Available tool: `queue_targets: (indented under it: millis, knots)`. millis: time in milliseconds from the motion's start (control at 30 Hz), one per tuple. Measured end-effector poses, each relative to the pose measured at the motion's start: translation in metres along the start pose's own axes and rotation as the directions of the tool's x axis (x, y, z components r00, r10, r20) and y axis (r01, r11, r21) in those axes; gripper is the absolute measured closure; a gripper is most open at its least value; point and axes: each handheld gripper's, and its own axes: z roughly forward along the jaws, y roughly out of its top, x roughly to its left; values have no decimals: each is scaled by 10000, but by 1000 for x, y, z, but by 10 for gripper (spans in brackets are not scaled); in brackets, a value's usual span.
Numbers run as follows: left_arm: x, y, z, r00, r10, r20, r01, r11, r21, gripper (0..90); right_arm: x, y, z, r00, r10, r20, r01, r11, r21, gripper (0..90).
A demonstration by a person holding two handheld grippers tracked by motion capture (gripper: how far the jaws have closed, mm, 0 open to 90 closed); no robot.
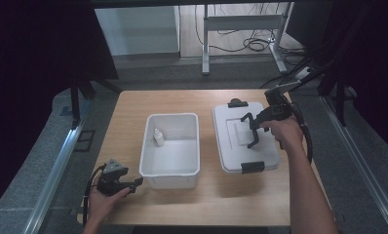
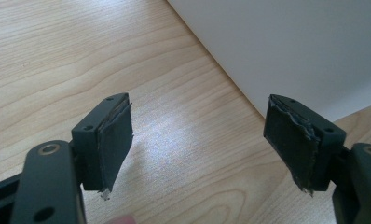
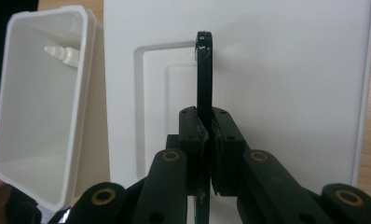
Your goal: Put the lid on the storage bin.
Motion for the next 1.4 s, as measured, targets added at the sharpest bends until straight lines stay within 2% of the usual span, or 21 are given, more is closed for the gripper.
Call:
queue_targets:
  millis: [100, 367, 433, 533, 667, 833, 967, 1100, 1233, 1400]
  knots:
    - [0, 0, 0, 10000, -15, 15, 15, 10000, 0, 238, 3, 2, -5, 9999, 138, -90, -139, 9998, -127, 850]
    - [1, 0, 1, 10000, 13, 27, -13, 10000, 16, 238, 20, 5, -17, 9997, -17, -257, 9, 9995, -314, 851]
    - [1, 0, 1, 10000, -22, 63, 22, 10000, 5, 238, 25, 6, -21, 9997, 7, -258, -24, 9979, -640, 851]
    - [2, 0, 0, 10000, -22, 42, 22, 10000, -5, 238, 31, 7, -24, 9992, 109, -373, -135, 9974, -708, 850]
    - [2, 1, 0, 10000, -34, 87, 35, 10000, -32, 239, 37, 7, -24, 9991, 109, -420, -135, 9979, -629, 850]
    - [2, 1, 1, 10000, -8, 59, 8, 10000, -67, 242, 46, 5, -26, 9943, 167, -1051, -243, 9971, -716, 850]
    - [2, 2, 1, 10000, 20, 78, -20, 10000, -28, 242, 52, 5, -29, 9947, 134, -1019, -219, 9964, -824, 850]
    - [2, 2, 2, 9999, 54, 96, -54, 10000, 3, 242, 56, 6, -28, 9904, 342, -1341, -454, 9956, -815, 850]
    - [2, 2, 3, 9999, 68, 110, -68, 10000, 39, 242, 61, 8, -26, 9911, 247, -1309, -364, 9954, -882, 849]
    - [2, 2, 2, 9999, 60, 110, -61, 10000, 35, 241, 66, 9, -23, 9879, 228, -1535, -366, 9955, -873, 849]
